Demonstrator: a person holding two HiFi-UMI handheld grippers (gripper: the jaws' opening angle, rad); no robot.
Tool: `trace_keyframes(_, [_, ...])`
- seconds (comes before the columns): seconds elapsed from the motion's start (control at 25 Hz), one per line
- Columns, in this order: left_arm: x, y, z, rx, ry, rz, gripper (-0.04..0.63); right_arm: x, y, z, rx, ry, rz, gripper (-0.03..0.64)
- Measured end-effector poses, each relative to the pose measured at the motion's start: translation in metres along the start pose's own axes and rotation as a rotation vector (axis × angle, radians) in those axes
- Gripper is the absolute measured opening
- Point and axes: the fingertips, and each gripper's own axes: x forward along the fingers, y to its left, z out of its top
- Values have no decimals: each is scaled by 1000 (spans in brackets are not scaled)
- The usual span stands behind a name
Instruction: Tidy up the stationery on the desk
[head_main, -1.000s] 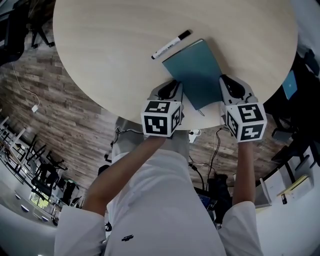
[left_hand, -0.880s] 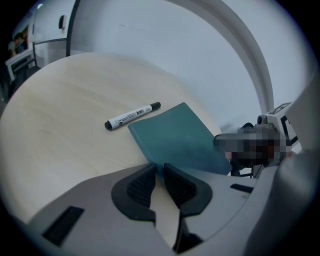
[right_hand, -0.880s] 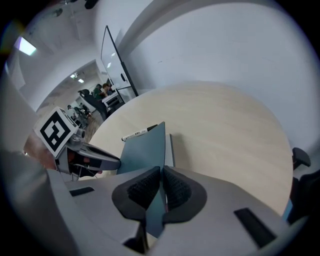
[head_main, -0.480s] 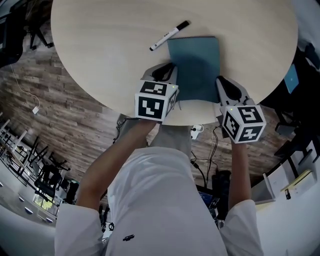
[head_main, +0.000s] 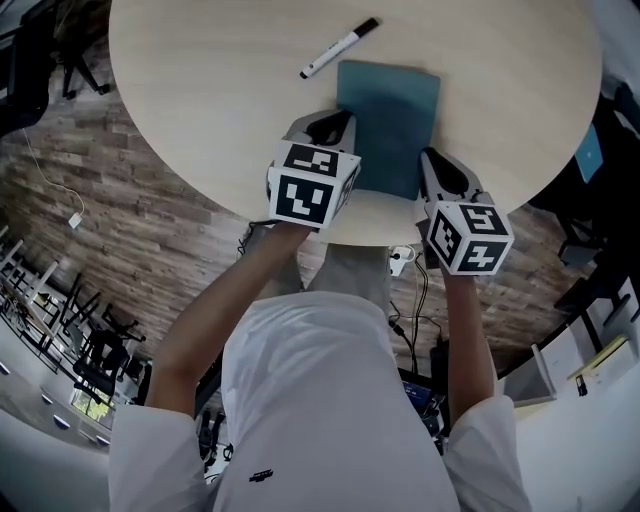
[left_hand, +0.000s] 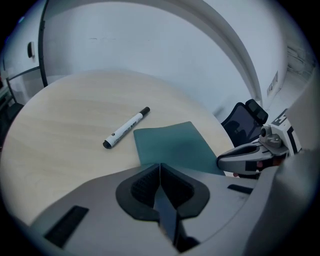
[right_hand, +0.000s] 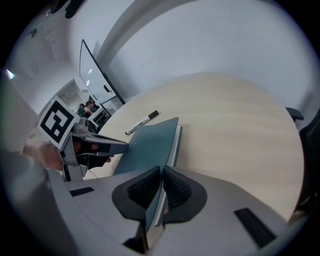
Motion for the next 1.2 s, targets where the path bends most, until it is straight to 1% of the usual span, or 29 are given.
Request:
trace_keyframes(0.12, [-4, 1, -3, 11, -5, 4, 25, 7, 3, -1, 27, -4, -20, 46])
trace_keyframes(0.4, [-19, 17, -13, -30, -38, 24, 26, 14, 13, -9, 43, 6, -65, 48])
trace_keyframes(0.52, [-25, 24, -20, -36, -41, 23, 26, 18, 18, -15, 39, 28, -51, 48])
trace_keyframes(0.6, [-28, 27, -24, -38, -42, 19, 25, 22, 26, -19, 18, 55, -33, 48])
trace_keyframes(0.64, [-30, 28, -25, -39, -41, 18, 26, 23, 29, -20, 4, 60, -40, 48])
trace_keyframes(0.84, [-44, 33, -32, -38, -45, 14, 26, 23, 33, -22, -33, 34, -142, 48])
trace_keyframes(1.0, [-55, 43, -31, -32, -63, 22, 26, 14, 40, -11, -95, -5, -226, 48])
trace_keyframes(1.08, [-58, 51, -29, -37, -74, 28, 26, 12, 48, -5, -119, -26, -239, 48])
trace_keyframes(1.2, [-63, 56, -24, -30, -93, 30, 26, 9, 64, 3, -171, -45, -220, 49])
